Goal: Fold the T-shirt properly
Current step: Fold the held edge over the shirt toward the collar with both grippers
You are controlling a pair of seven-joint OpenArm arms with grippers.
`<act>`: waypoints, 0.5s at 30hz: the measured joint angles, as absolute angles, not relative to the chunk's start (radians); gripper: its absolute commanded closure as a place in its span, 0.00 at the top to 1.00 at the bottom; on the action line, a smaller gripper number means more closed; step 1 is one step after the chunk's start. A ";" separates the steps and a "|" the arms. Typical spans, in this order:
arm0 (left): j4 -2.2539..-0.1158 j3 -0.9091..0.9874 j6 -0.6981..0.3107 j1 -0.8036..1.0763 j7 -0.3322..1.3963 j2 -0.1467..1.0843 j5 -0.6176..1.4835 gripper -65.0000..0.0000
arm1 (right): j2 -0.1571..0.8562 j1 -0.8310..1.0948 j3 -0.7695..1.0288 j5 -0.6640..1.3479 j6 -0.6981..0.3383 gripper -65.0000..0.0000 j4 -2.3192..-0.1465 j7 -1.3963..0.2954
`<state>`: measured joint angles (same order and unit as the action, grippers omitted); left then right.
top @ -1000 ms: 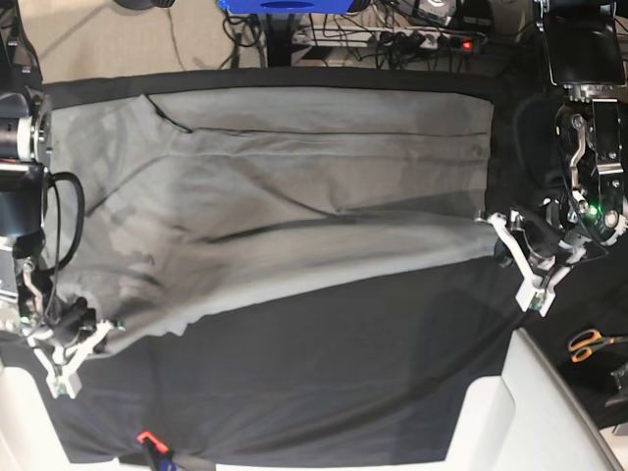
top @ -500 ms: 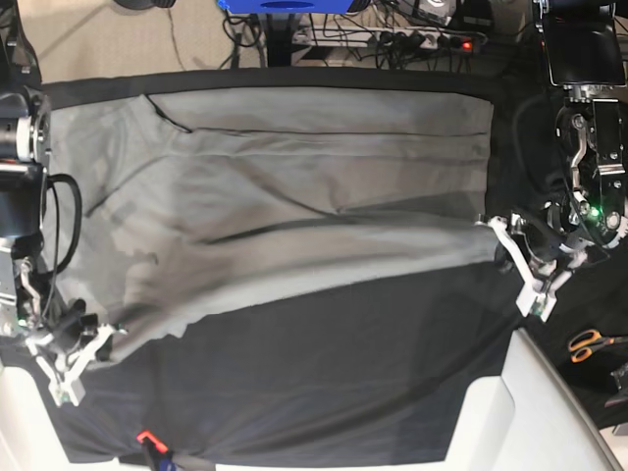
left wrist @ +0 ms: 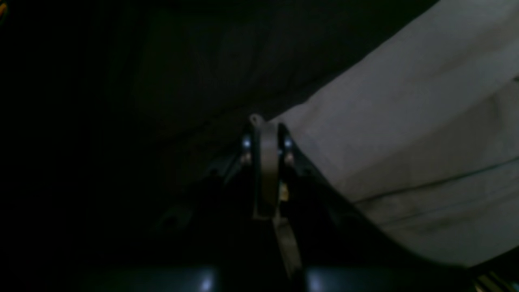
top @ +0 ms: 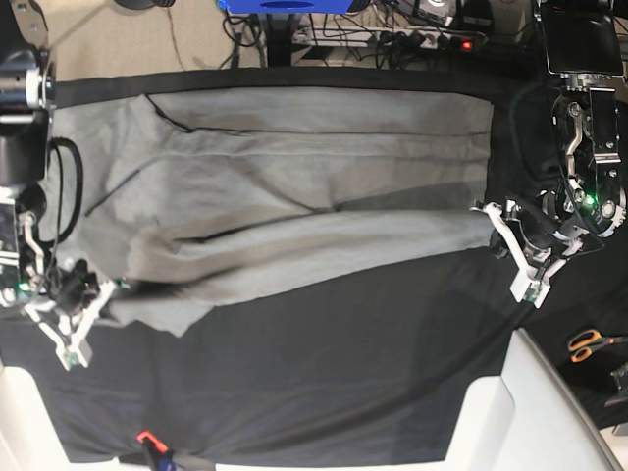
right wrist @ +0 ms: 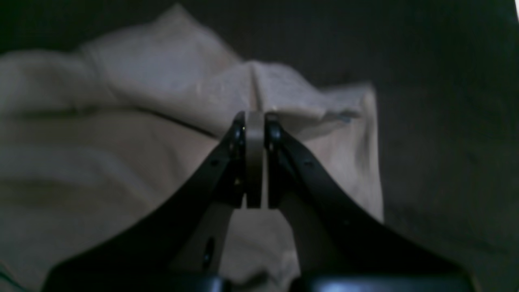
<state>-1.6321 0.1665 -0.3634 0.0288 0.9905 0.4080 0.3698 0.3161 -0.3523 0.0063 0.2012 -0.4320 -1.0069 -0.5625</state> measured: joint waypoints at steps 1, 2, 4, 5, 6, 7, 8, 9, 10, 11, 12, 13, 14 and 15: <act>-1.632 0.167 -0.363 0.032 0.986 0.408 0.370 0.00 | 0.321 -0.337 0.007 0.200 -0.427 0.00 -1.031 -0.562; -1.633 0.167 -0.363 0.037 0.987 0.408 0.370 0.00 | 0.327 -0.320 0.007 0.202 -0.427 0.00 -1.055 -0.562; -1.633 0.167 -0.363 0.051 0.987 0.408 0.370 0.00 | 0.329 -0.294 0.017 0.202 -0.427 0.00 -1.091 -0.569; -1.633 0.167 -0.364 0.060 0.987 0.408 0.370 0.00 | 0.326 -0.281 0.035 0.203 -0.429 0.00 -1.103 -0.589; -1.633 0.167 -0.363 0.069 0.987 0.407 0.370 0.00 | 0.323 -0.267 0.059 0.206 -0.430 0.00 -1.114 -0.615; -1.633 0.167 -0.364 0.076 0.989 0.408 0.369 0.00 | 0.321 -0.253 0.083 0.202 -0.428 0.00 -1.126 -0.630; -1.633 0.164 -0.364 0.083 0.987 0.408 0.369 0.00 | 0.322 -0.240 0.098 0.201 -0.427 0.00 -1.139 -0.633; -1.633 0.152 -0.363 0.089 0.986 0.412 0.369 0.00 | 0.327 -0.224 0.108 0.202 -0.427 0.00 -1.157 -0.632; -1.634 0.139 -0.363 0.095 0.986 0.415 0.368 0.00 | 0.332 -0.211 0.111 0.202 -0.427 0.00 -1.171 -0.632; -1.642 0.126 -0.363 0.104 0.987 0.416 0.368 0.00 | 0.333 -0.197 0.119 0.202 -0.427 0.00 -1.185 -0.632; -1.651 0.121 -0.364 0.110 0.987 0.414 0.371 0.00 | 0.336 -0.183 0.123 0.201 -0.427 0.00 -1.195 -0.638; -1.663 0.120 -0.364 0.119 0.987 0.413 0.371 0.00 | 0.335 -0.170 0.127 0.205 -0.428 0.00 -1.209 -0.650; -1.671 0.119 -0.366 0.123 0.987 0.412 0.371 0.00 | 0.335 -0.158 0.130 0.205 -0.428 0.00 -1.218 -0.657; -1.681 0.119 -0.365 0.126 0.988 0.413 0.369 0.00 | 0.334 -0.147 0.136 0.206 -0.428 0.00 -1.223 -0.665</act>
<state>-1.6806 0.1188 -0.3649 0.1261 0.9878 0.4133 0.3687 0.3344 -0.1474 0.1360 0.2062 -0.4282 -1.2232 -0.6647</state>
